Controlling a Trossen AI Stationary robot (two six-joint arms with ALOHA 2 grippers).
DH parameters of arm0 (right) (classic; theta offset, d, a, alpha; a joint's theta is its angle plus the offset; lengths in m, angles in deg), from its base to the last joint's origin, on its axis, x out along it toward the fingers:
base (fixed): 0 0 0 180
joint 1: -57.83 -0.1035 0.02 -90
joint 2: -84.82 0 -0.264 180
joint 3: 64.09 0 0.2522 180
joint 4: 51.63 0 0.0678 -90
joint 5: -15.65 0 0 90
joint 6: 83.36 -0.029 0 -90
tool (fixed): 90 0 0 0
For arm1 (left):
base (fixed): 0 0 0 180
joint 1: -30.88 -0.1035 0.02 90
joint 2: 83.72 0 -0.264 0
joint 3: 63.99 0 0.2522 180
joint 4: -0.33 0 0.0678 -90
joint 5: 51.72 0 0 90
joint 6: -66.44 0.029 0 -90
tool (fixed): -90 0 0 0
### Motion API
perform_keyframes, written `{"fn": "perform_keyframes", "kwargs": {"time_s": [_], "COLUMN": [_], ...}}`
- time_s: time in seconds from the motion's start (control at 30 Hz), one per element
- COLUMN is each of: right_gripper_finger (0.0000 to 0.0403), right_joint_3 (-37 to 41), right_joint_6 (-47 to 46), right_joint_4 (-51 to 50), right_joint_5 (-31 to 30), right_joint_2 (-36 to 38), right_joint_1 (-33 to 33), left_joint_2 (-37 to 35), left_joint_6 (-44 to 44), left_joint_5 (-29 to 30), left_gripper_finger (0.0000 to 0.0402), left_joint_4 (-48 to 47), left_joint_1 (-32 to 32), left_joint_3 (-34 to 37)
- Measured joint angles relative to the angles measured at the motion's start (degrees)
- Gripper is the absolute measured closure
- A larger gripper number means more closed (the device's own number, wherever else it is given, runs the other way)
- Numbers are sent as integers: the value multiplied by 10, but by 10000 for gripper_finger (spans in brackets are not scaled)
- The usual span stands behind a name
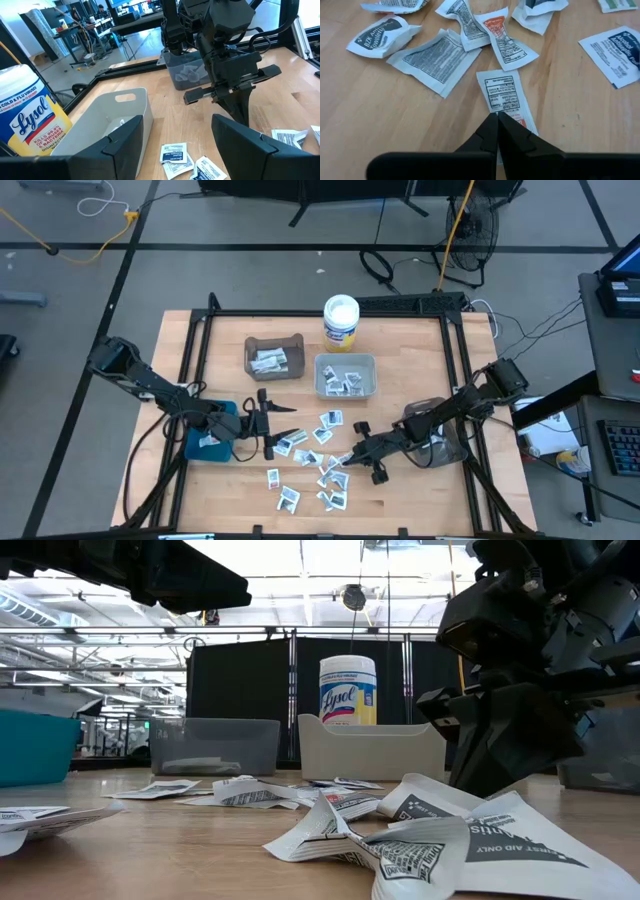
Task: Pick & Place First Aid Supplies
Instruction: Move the orange ointment pack to the center of the table
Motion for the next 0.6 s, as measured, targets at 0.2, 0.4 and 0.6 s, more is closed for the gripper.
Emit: {"fn": "perform_keyframes", "kwargs": {"time_s": [0.2, 0.4, 0.6], "right_gripper_finger": [402, 402, 403], "right_joint_3": [1, 2, 1], "right_joint_6": [5, 22, 50], "right_joint_4": [-5, -3, 16], "right_joint_5": [-2, -2, -5], "right_joint_2": [19, 47, 73], "right_joint_1": [0, 1, 1], "left_joint_2": [0, 0, 0], "left_joint_6": [0, 0, 3], "left_joint_5": [0, 0, 0], "left_gripper_finger": [160, 160, 160], "left_joint_4": [0, 0, 0], "left_joint_1": [0, 0, 0], "left_joint_3": [0, 0, 0]}}
